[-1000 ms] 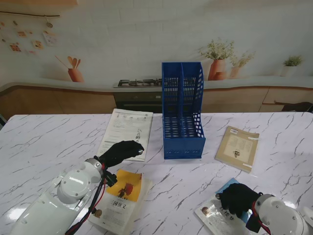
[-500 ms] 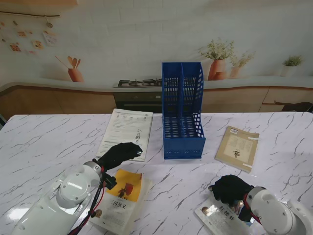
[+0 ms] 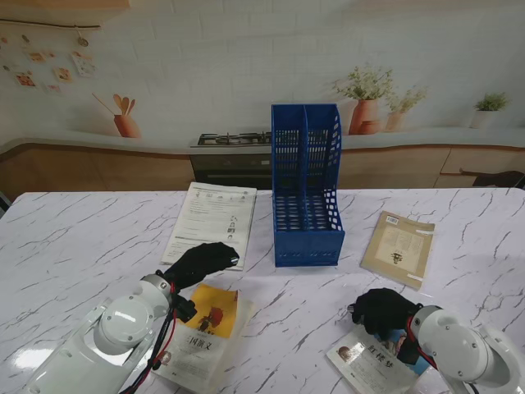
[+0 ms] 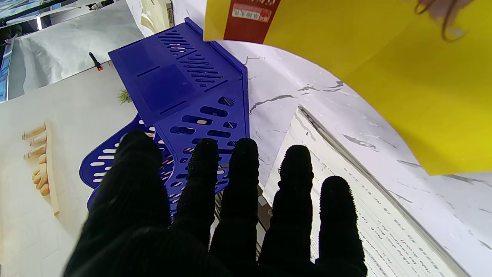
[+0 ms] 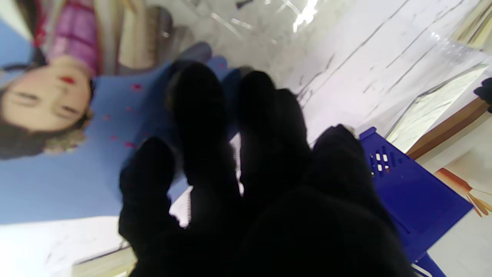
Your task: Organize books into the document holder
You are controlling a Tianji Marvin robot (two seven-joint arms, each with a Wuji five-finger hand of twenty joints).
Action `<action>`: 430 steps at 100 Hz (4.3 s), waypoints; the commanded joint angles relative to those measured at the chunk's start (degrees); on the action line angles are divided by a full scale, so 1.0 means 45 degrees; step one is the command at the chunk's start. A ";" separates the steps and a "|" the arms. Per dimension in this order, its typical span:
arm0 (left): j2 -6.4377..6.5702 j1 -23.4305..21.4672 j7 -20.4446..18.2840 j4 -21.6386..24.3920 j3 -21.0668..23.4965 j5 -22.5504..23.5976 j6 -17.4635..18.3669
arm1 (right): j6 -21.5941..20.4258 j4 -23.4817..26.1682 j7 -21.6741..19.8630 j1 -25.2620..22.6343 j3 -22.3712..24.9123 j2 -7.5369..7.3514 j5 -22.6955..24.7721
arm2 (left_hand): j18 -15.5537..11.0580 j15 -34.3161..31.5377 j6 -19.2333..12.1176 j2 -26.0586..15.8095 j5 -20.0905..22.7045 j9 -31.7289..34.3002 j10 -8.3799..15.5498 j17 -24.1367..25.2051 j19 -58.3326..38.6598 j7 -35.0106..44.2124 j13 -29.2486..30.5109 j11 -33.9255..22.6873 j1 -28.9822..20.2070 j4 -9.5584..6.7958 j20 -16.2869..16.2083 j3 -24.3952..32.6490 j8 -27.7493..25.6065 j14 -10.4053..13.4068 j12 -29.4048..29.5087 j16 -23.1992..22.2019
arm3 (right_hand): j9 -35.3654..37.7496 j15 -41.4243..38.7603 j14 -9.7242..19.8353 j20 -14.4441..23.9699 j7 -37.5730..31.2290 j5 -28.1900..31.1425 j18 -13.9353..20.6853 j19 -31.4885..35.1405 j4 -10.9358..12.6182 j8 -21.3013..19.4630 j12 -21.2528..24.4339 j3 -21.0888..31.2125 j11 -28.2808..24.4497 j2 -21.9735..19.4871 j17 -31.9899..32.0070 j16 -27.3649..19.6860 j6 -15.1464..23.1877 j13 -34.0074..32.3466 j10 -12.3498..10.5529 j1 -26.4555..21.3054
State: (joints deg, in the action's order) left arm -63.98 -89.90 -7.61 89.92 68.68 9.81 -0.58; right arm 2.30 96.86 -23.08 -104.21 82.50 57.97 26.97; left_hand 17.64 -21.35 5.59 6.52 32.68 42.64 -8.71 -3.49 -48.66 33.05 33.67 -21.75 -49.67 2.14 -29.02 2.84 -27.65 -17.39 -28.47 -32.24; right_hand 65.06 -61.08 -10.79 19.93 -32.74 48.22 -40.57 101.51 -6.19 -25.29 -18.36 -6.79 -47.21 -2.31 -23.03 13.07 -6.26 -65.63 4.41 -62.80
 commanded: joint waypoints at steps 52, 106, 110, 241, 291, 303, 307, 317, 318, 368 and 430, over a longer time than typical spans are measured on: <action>-0.0133 -0.1379 0.0636 0.1443 0.0194 0.0728 -0.1399 | -0.2215 -0.3041 -0.1140 0.1785 -0.1618 -0.0035 -0.0712 | 0.0032 -0.0236 0.0064 -0.0378 0.0175 0.0335 0.0037 0.0174 -0.0394 0.0127 0.0409 0.0026 -0.0294 -0.0371 0.0153 -0.0030 0.0064 0.0132 0.0087 0.0042 | -0.3426 1.1537 0.1344 -0.0729 0.1737 -0.1445 0.6568 -0.9424 0.0037 0.0235 0.2067 0.0596 0.7918 -0.1506 0.1240 -0.1060 -0.0340 0.4190 0.0781 -0.0318; -0.0122 -0.1270 0.0584 0.1255 0.0231 0.0662 -0.1064 | -0.2977 -0.1907 0.2291 0.0477 -0.0927 0.0679 -0.0781 | -0.0086 -0.0223 0.0058 -0.0380 0.0170 0.0326 0.0033 0.0212 -0.0370 0.0131 0.0366 0.0013 -0.0301 -0.0370 0.0142 -0.0027 0.0058 0.0144 0.0081 0.0053 | -0.1712 1.0062 0.1071 -0.0046 0.0158 -0.0063 0.3526 -0.7936 0.0067 0.0183 0.1453 0.0483 0.6331 0.0689 0.0337 -0.0478 0.0937 0.2357 0.0157 0.1599; -0.0115 -0.1207 0.0544 0.1183 0.0232 0.0635 -0.0965 | -0.2819 -0.1458 0.2379 0.0159 -0.0658 0.0696 -0.0618 | -0.0085 -0.0221 0.0047 -0.0370 0.0165 0.0327 0.0045 0.0212 -0.0371 0.0129 0.0365 0.0012 -0.0309 -0.0370 0.0139 -0.0026 0.0058 0.0148 0.0080 0.0055 | -0.1632 0.9801 0.0991 0.0053 0.0236 0.0038 0.2937 -0.7779 0.0249 -0.0182 0.1405 0.0790 0.6210 0.0919 0.0368 -0.0363 0.1052 0.2308 0.0075 0.2208; 0.0012 0.1393 -0.0964 -0.1445 -0.0805 -0.0710 0.1643 | 0.3328 0.2065 0.2971 -0.4458 0.1812 0.1163 -0.1031 | 0.0299 -0.0173 0.0048 -0.0397 0.0153 0.0305 0.0030 0.0165 -0.0429 0.0162 0.0426 -0.0011 -0.0304 -0.0376 0.0108 -0.0019 0.0057 0.0377 0.0075 0.0011 | -0.2478 0.8805 0.0630 0.0368 0.0894 -0.0716 0.2472 -0.7859 0.0545 -0.2829 0.0161 0.1218 0.5297 0.1240 0.1041 0.1260 0.0731 0.2395 0.0560 0.3789; -0.0053 0.1058 -0.0596 -0.1164 -0.0591 -0.0643 0.1430 | 0.0479 0.0392 0.1815 -0.2422 0.0901 0.0828 -0.1621 | 0.0105 -0.0216 0.0042 -0.0394 0.0154 0.0337 0.0022 0.0170 -0.0468 0.0186 0.0429 -0.0046 -0.0320 -0.0374 0.0097 -0.0018 0.0052 0.0355 0.0061 -0.0019 | -0.1346 0.8617 0.0555 0.0276 0.0812 0.0324 0.3532 -0.7899 0.0431 -0.3208 0.0132 0.1287 0.5626 0.1511 0.1451 0.1403 0.0640 0.1727 0.0729 0.3356; -0.0066 0.0964 -0.0530 -0.1108 -0.0536 -0.0687 0.1472 | 0.0133 0.0125 0.1788 -0.1747 0.0411 0.0802 -0.1741 | 0.0087 -0.0214 0.0037 -0.0412 0.0146 0.0332 0.0033 0.0160 -0.0478 0.0177 0.0422 -0.0036 -0.0310 -0.0374 0.0090 -0.0022 0.0057 0.0362 0.0065 -0.0017 | -0.1522 0.8886 0.0705 0.0199 0.1039 0.0182 0.4121 -0.8014 0.0424 -0.3129 0.0190 0.1264 0.5831 0.1503 0.1437 0.1301 0.0639 0.1879 0.0660 0.3393; -0.0075 0.0951 -0.0497 -0.1119 -0.0531 -0.0704 0.1502 | 0.0007 0.0012 0.1747 -0.1502 0.0234 0.0787 -0.1809 | 0.0050 -0.0209 0.0050 -0.0400 0.0151 0.0347 0.0022 0.0149 -0.0494 0.0179 0.0409 -0.0040 -0.0325 -0.0376 0.0081 -0.0018 0.0056 0.0328 0.0063 -0.0015 | -0.1576 0.8943 0.0744 0.0166 0.1085 0.0141 0.4275 -0.8079 0.0424 -0.3113 0.0203 0.1260 0.5858 0.1493 0.1500 0.1278 0.0664 0.1930 0.0604 0.3402; -0.0097 0.0892 -0.0411 -0.1129 -0.0498 -0.0773 0.1590 | -0.0240 -0.0218 0.1593 -0.0915 -0.0220 0.0740 -0.1878 | 0.0013 -0.0237 0.0050 -0.0423 0.0144 0.0337 0.0017 0.0111 -0.0545 0.0165 0.0441 -0.0030 -0.0303 -0.0374 0.0054 -0.0028 0.0062 0.0323 0.0068 -0.0026 | -0.1706 0.9018 0.0922 0.0123 0.1147 0.0045 0.4462 -0.8148 0.0422 -0.3095 0.0216 0.1248 0.5862 0.1451 0.1504 0.1242 0.0734 0.2020 0.0511 0.3434; -0.0098 0.0885 -0.0410 -0.1129 -0.0494 -0.0779 0.1596 | -0.0263 -0.0247 0.1599 -0.0852 -0.0271 0.0740 -0.1881 | 0.0009 -0.0240 0.0050 -0.0422 0.0152 0.0339 0.0018 0.0086 -0.0569 0.0165 0.0437 -0.0031 -0.0304 -0.0375 0.0043 -0.0029 0.0062 0.0331 0.0068 -0.0028 | -0.1710 0.9019 0.0932 0.0122 0.1147 0.0045 0.4481 -0.8146 0.0423 -0.3096 0.0216 0.1248 0.5855 0.1438 0.1493 0.1240 0.0750 0.2017 0.0499 0.3437; -0.0051 0.0874 -0.0558 -0.1310 -0.0584 -0.0818 0.1937 | -0.2099 -0.2104 0.1450 0.1987 -0.2441 0.0707 -0.2520 | -0.0018 -0.0288 -0.0024 0.0449 0.0137 0.0335 0.0108 -0.0206 -0.1046 0.0232 0.0420 -0.0046 -0.0661 -0.0455 -0.0149 0.0065 -0.0004 0.0399 0.0067 -0.0037 | -0.1474 0.8769 0.1186 0.0022 0.0622 0.0450 0.4053 -0.8376 0.0450 -0.3426 0.0180 0.1252 0.5487 0.1402 0.2181 0.1323 0.1116 0.1838 0.0177 0.3424; -0.0412 0.1251 0.0884 -0.1410 -0.1658 -0.0361 0.1898 | 0.0351 0.1153 0.2800 -0.0237 -0.0404 0.1016 -0.1750 | -0.0254 -0.1125 0.0740 0.4066 -0.0134 -0.0080 -0.0183 -0.3656 -0.3697 0.0359 0.0825 -0.0485 0.1132 0.0094 -0.0796 0.5082 0.0306 0.0453 0.0082 -0.0330 | -0.1948 0.8186 0.0996 0.1879 0.1241 -0.0649 0.2964 -0.5726 0.0623 -0.2968 -0.0321 0.1350 0.6279 0.3324 0.0529 0.2244 0.1785 0.1775 -0.0116 0.4275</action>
State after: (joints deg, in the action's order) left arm -64.97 -84.07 -3.40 82.75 61.86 8.86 7.64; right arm 1.97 101.19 -11.28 -104.73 80.38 62.20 18.60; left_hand 17.67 -24.77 8.51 22.43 33.00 43.49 -8.88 -17.69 -61.58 35.12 36.31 -22.79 -46.66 1.42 -31.37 24.96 -27.08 -16.91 -28.47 -32.97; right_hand 57.47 -21.97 -6.04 25.45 -27.38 47.46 -35.19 72.20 -6.04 -39.24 -18.99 -1.09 -19.12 9.96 -18.17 21.68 1.66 -56.30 4.13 -44.62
